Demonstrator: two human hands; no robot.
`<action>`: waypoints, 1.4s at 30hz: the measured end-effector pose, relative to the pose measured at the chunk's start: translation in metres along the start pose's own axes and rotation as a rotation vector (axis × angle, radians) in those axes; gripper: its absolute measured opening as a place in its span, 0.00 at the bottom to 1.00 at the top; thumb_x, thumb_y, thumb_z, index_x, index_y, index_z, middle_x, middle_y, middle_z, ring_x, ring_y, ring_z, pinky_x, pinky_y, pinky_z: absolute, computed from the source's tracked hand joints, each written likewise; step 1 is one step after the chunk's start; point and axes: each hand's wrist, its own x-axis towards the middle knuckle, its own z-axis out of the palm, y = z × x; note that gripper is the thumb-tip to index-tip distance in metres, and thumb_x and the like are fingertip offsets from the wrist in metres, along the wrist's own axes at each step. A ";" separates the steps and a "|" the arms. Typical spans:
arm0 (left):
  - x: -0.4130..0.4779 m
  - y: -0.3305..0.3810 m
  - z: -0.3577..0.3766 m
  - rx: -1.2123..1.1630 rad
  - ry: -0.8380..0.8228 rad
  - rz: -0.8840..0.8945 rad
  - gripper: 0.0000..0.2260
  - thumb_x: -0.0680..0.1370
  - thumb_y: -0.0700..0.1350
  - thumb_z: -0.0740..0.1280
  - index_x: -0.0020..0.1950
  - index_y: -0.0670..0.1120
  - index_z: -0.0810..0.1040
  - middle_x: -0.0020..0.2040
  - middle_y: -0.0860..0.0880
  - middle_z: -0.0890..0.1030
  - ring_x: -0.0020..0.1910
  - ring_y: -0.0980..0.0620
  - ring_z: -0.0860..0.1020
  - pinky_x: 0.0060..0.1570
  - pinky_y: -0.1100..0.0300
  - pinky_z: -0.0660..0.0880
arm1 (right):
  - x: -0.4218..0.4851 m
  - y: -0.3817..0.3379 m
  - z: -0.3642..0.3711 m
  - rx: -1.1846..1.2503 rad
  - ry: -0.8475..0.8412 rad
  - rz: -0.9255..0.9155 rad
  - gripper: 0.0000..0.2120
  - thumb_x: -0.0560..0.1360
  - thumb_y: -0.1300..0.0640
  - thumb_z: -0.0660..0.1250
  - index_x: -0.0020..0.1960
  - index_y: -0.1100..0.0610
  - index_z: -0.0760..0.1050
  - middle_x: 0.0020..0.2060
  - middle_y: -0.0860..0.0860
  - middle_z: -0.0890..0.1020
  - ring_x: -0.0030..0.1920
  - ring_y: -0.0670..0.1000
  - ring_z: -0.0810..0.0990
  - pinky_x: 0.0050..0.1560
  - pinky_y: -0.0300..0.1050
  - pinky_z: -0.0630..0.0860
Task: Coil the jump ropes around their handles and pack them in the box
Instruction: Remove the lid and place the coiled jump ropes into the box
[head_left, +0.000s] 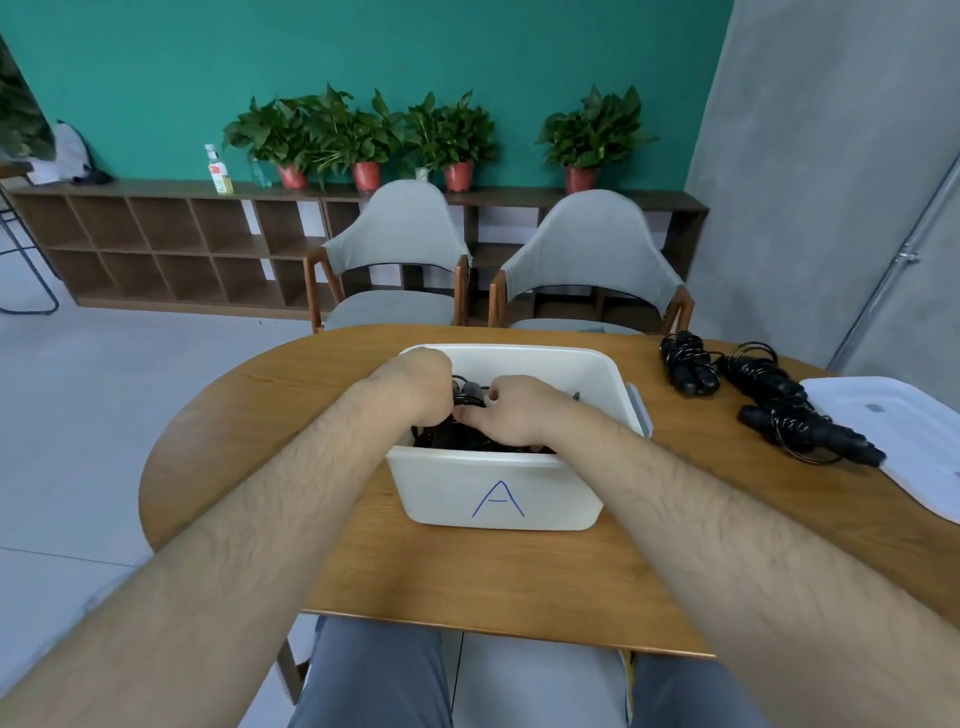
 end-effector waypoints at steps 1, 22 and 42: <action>0.001 0.002 -0.001 -0.037 0.040 0.009 0.09 0.79 0.37 0.62 0.55 0.41 0.80 0.45 0.46 0.78 0.46 0.46 0.77 0.43 0.55 0.76 | 0.000 0.001 -0.002 0.007 0.026 -0.004 0.22 0.78 0.35 0.61 0.50 0.55 0.75 0.41 0.50 0.78 0.45 0.53 0.77 0.37 0.45 0.69; 0.034 0.268 -0.018 -0.515 0.236 0.347 0.10 0.82 0.44 0.59 0.48 0.43 0.79 0.51 0.43 0.82 0.44 0.45 0.77 0.40 0.56 0.70 | -0.096 0.204 -0.087 0.085 0.657 0.329 0.11 0.80 0.52 0.59 0.46 0.54 0.79 0.45 0.51 0.83 0.47 0.56 0.80 0.46 0.50 0.79; 0.078 0.404 0.054 -0.797 -0.077 0.235 0.25 0.82 0.47 0.61 0.78 0.49 0.59 0.67 0.41 0.75 0.58 0.42 0.78 0.54 0.50 0.77 | -0.100 0.365 -0.050 0.059 0.563 0.612 0.22 0.81 0.40 0.55 0.66 0.53 0.72 0.59 0.55 0.79 0.60 0.61 0.73 0.61 0.57 0.69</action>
